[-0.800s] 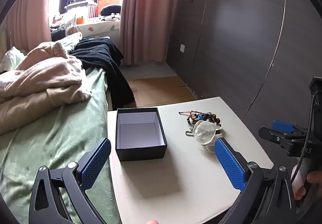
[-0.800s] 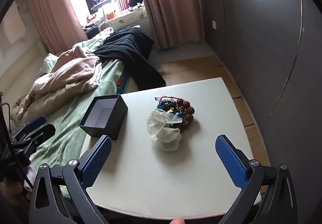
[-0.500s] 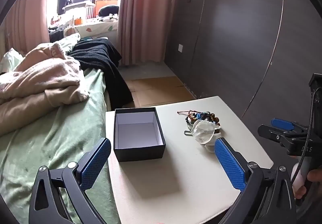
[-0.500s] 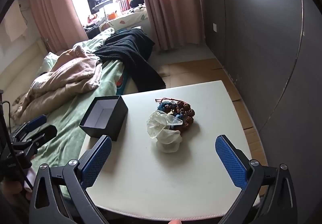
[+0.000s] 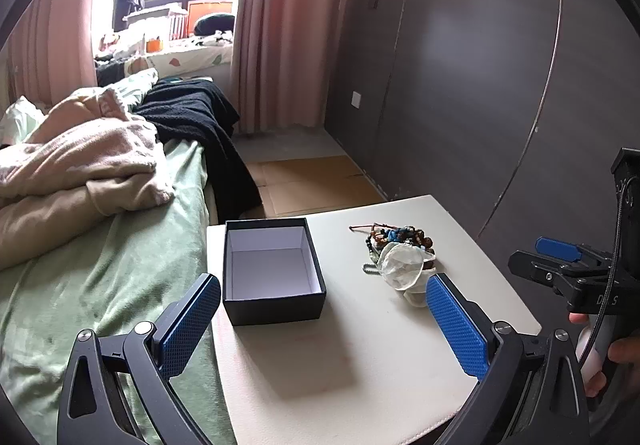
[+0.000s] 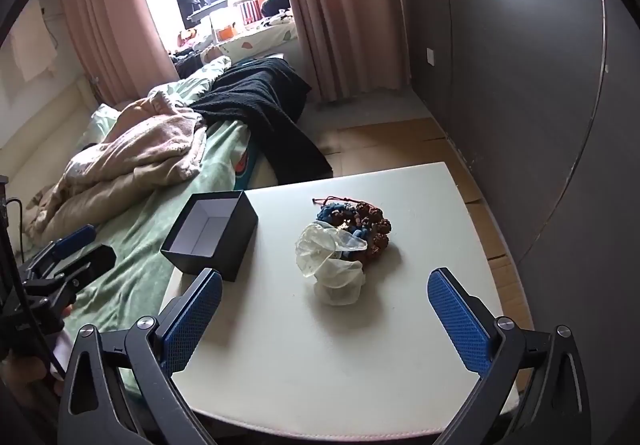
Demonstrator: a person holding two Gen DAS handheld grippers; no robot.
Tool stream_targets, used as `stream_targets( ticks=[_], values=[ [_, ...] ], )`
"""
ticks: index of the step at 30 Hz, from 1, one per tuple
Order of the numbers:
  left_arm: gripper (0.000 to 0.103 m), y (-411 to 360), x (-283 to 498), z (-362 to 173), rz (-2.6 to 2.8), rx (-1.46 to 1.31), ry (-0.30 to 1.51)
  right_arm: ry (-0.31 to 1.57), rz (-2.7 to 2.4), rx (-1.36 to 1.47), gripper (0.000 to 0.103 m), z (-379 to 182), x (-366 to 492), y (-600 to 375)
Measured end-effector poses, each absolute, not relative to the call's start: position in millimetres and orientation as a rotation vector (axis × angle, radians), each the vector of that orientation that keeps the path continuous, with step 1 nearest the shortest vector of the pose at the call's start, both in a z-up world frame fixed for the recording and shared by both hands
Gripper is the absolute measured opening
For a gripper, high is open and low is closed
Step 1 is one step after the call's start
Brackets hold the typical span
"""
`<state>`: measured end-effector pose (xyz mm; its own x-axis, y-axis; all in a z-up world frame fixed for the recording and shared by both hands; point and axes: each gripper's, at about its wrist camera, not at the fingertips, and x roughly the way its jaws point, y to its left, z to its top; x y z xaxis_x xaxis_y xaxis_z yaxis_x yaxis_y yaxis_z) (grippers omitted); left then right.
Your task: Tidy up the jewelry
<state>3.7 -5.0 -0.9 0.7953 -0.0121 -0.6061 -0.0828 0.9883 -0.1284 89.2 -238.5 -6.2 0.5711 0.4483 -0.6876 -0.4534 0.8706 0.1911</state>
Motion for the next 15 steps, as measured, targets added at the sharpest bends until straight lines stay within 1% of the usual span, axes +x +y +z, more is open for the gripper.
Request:
stream_targets(
  ticks=[15],
  values=[
    [0.102,-2.5,2.5,-0.3,0.033,-0.162,0.640,0.760,0.517,-0.020,0.103,-1.0,83.0,-239.2]
  ],
)
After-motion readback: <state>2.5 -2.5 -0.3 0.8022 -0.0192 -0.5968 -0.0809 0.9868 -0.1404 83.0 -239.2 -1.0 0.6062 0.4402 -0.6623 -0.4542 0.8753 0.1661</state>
